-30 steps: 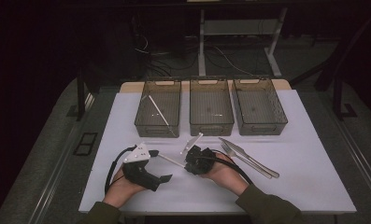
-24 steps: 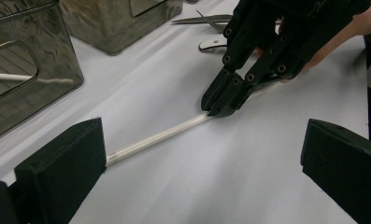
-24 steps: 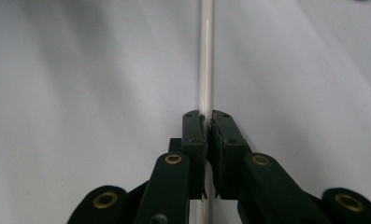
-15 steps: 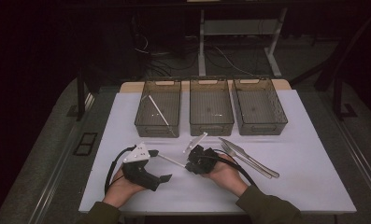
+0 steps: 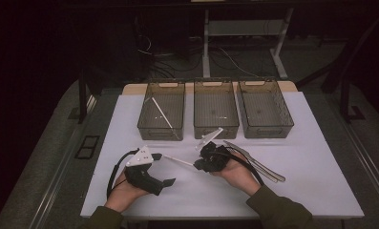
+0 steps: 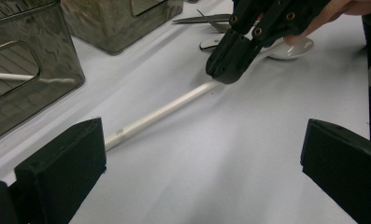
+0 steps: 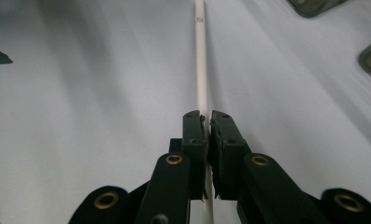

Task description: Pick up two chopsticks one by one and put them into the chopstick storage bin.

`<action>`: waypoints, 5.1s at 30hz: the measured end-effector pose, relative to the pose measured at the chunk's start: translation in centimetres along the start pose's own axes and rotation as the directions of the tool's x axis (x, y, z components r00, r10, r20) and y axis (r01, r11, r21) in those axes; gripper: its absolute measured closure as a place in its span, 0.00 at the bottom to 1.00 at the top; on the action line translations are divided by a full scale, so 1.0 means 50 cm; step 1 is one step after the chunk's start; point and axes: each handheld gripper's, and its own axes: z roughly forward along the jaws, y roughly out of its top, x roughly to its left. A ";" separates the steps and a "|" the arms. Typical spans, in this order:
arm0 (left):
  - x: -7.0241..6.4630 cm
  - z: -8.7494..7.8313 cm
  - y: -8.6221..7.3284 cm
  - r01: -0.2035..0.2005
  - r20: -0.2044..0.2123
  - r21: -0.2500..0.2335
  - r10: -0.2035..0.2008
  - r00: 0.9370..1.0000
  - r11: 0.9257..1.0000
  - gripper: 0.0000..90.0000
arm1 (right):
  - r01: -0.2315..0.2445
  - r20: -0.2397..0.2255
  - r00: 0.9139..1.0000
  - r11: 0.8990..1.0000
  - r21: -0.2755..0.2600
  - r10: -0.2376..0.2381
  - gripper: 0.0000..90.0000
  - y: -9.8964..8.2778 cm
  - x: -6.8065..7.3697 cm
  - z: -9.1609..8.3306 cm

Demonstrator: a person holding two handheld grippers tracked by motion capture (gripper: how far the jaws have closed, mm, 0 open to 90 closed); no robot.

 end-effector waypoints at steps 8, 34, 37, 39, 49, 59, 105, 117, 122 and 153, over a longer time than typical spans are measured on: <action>0.000 0.000 0.000 0.000 0.000 0.001 0.000 1.000 1.000 0.00 | -0.018 -0.003 1.000 0.999 -0.042 0.018 0.95 0.007 -0.010 -0.029; 0.001 0.002 0.000 0.000 0.004 -0.003 0.000 1.000 1.000 0.00 | -0.066 0.074 0.994 0.978 -0.200 0.082 0.94 0.120 -0.064 -0.119; -0.001 0.003 0.001 0.004 0.007 -0.006 -0.004 1.000 1.000 0.00 | -0.082 0.101 0.990 0.978 -0.193 0.103 0.94 0.147 -0.073 -0.108; -0.002 0.004 0.001 0.007 0.009 -0.011 -0.007 1.000 1.000 0.00 | -0.089 0.114 0.987 0.980 -0.180 0.111 0.94 0.164 -0.081 -0.097; -0.007 0.007 0.002 -0.002 0.019 -0.013 0.003 1.000 1.000 0.00 | -0.133 0.167 0.973 0.980 -0.149 0.157 0.94 0.237 -0.121 -0.032; -0.007 0.005 0.002 0.004 0.030 -0.021 -0.003 1.000 1.000 0.00 | -0.195 0.198 0.957 0.974 -0.112 0.214 0.94 0.294 -0.163 0.038; -0.004 0.000 0.004 -0.003 0.026 -0.029 0.004 1.000 1.000 0.00 | -0.222 0.163 0.957 0.967 -0.123 0.240 0.58 0.377 -0.177 0.107; -0.001 -0.001 0.002 -0.009 0.021 -0.014 0.009 1.000 1.000 0.00 | -0.162 0.092 0.979 0.968 -0.189 0.182 0.47 0.321 -0.160 0.023; -0.001 0.000 0.001 -0.004 0.017 -0.015 0.004 1.000 1.000 0.00 | -0.149 0.067 0.984 0.965 -0.217 0.167 0.43 0.278 -0.163 -0.013; 0.002 0.003 -0.006 0.010 0.001 0.007 -0.010 1.000 1.000 0.00 | -0.107 0.044 0.991 0.951 -0.291 0.124 0.42 -0.001 -0.135 -0.164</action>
